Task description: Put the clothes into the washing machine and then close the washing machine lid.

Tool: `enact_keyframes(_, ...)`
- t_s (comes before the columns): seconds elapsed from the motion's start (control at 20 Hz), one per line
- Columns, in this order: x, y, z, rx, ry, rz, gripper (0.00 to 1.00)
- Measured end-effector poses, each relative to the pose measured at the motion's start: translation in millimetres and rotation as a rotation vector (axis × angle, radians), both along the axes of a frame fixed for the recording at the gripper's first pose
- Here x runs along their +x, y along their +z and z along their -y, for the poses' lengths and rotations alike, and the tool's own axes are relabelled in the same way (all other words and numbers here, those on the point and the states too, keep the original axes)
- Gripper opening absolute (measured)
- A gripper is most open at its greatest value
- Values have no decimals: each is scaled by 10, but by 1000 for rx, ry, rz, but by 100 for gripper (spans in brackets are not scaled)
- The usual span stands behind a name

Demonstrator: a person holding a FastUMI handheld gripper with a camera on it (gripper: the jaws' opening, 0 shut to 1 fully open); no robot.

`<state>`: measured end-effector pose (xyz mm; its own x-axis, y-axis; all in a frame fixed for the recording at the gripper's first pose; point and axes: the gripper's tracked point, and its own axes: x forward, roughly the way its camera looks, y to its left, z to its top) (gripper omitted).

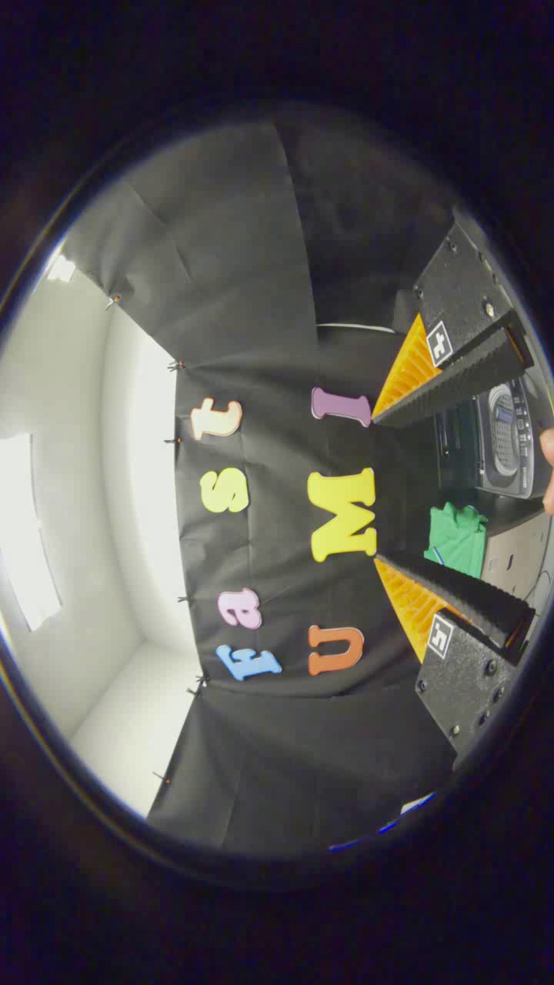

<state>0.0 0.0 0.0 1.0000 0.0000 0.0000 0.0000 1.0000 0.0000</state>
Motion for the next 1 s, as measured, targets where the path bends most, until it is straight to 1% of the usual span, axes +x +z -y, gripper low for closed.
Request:
enact_keyframes(0.15,30,-330,-146,6,-42,-52,100)
enact_keyframes(0.3,69,-623,-65,1,-104,-109,100)
enact_keyframes(0.4,80,-803,11,-6,-125,-144,100)
enact_keyframes(0.5,97,-884,101,-12,-142,-151,100)
enact_keyframes(0.65,45,-1032,182,-23,-131,-119,100)
enact_keyframes(0.8,-51,-1356,321,6,-124,-147,100)
enact_keyframes(0.9,-101,-1432,374,28,-116,-146,100)
enact_keyframes(1.0,-124,-1466,400,4,-113,-129,100)
